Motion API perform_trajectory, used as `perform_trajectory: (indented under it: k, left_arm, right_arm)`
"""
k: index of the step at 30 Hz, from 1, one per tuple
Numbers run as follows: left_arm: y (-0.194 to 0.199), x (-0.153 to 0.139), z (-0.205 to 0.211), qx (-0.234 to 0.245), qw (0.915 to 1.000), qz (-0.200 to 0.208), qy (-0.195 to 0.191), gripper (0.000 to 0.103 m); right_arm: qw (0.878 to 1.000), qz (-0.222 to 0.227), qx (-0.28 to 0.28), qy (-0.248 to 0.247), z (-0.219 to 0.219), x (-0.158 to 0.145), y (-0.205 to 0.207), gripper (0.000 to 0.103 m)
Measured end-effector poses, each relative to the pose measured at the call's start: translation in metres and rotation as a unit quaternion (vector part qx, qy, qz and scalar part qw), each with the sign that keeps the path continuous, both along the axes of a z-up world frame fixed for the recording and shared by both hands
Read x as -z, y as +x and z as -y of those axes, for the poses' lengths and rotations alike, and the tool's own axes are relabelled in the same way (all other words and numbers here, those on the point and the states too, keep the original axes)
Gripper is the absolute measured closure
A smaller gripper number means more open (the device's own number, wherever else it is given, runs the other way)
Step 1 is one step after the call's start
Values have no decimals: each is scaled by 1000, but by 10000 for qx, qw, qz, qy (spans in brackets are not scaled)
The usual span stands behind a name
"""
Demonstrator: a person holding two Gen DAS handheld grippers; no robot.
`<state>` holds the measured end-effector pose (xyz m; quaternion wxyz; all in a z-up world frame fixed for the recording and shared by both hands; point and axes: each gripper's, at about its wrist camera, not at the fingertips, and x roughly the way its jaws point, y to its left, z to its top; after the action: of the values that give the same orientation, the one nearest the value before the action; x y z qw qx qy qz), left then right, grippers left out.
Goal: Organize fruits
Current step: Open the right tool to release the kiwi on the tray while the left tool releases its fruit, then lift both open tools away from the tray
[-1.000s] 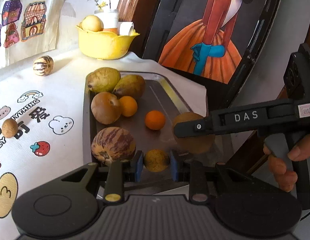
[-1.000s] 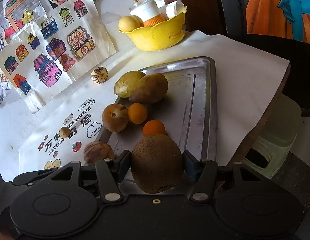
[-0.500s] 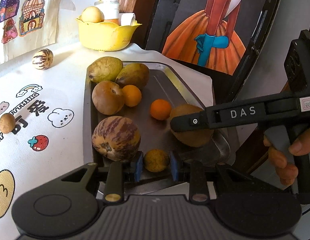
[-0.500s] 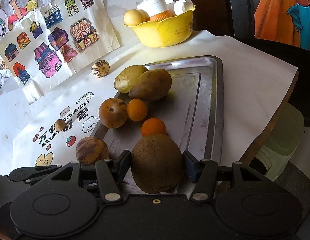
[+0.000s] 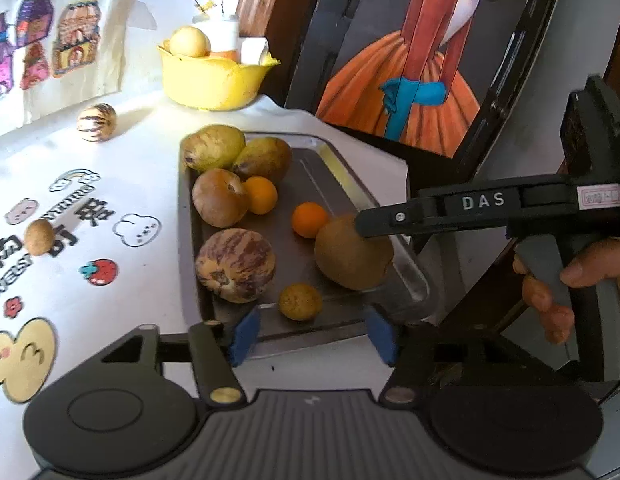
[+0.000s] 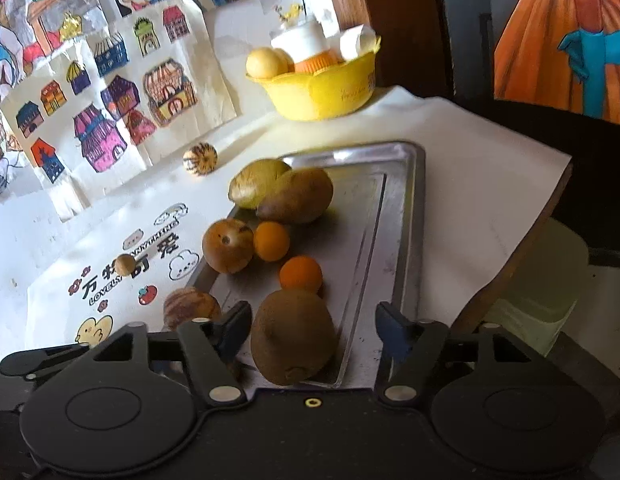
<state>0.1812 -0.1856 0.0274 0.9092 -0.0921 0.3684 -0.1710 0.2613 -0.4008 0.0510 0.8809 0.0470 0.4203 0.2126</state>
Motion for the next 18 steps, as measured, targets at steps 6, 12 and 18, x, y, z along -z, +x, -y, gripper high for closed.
perform_trajectory:
  k: [6,12,18]
  left_arm:
    - [-17,-16,-26,-344,9993,89,-83,3]
    - [-32,-21,-50,-834,9959,219,288,1]
    - [-43,-13,-71,-1260,9890,235,743,1]
  right_arm:
    - [9990,334,-71,-275,-4,-17,-23,7]
    - [9976,419,-261,-482,-19,-21,-51,1]
    - [9954,291,-555,-723,-46,-16,-77,1]
